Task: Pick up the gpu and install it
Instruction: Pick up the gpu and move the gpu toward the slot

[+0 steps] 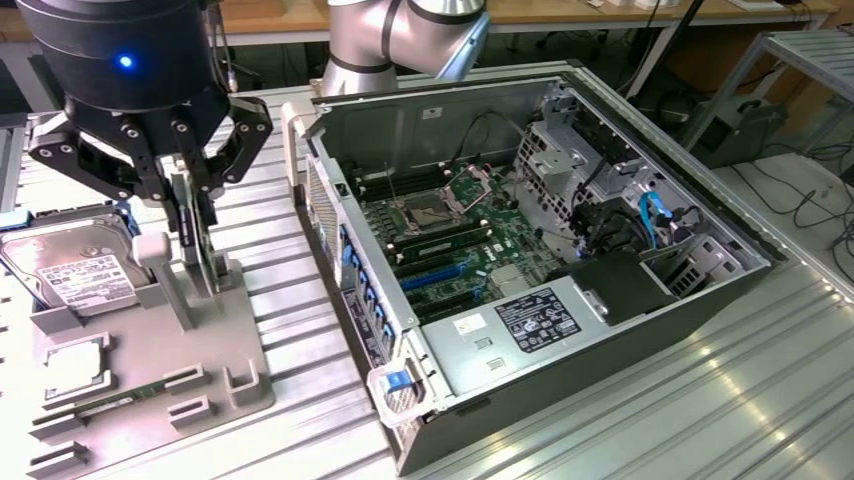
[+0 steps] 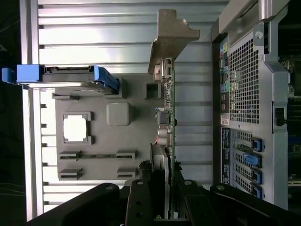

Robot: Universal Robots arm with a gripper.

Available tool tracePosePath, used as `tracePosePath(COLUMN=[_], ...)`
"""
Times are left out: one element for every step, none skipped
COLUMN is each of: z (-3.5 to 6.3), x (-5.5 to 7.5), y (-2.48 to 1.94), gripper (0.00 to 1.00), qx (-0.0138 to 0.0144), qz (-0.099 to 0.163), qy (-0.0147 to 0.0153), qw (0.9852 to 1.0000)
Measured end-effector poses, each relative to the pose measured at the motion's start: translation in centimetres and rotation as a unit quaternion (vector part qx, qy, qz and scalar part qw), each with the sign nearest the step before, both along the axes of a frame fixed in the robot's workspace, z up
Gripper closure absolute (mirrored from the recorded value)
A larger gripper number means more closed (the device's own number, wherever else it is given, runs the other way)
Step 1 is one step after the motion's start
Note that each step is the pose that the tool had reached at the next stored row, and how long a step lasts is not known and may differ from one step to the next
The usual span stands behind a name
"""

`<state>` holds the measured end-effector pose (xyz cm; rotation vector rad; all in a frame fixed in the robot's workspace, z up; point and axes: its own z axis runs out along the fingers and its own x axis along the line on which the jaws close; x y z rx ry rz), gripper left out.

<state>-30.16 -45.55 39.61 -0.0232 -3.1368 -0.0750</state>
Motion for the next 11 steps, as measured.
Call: tracePosePath(z=[0.11,0.21,0.31,0.39,0.47,0.51,0.53,0.58,0.64,0.68,0.73], x=[0.0,0.0,0.0,0.0,0.0,0.0,0.0,0.0,0.0,0.0,0.0], y=[0.0,0.0,0.0,0.0,0.0,0.0,0.0,0.0,0.0,0.0,0.0], gripper=[0.73,0.73,0.73,0.73,0.73,0.73,0.73,0.73,0.73,0.73,0.73], qx=[0.0,0.0,0.0,0.0,0.0,0.0,0.0,0.0,0.0,0.0,0.0], qz=[0.0,0.0,0.0,0.0,0.0,0.0,0.0,0.0,0.0,0.0,0.0], qy=[0.0,0.0,0.0,0.0,0.0,0.0,0.0,0.0,0.0,0.0,0.0], qw=[1.0,1.0,1.0,1.0,1.0,1.0,1.0,1.0,1.0,1.0,1.0])
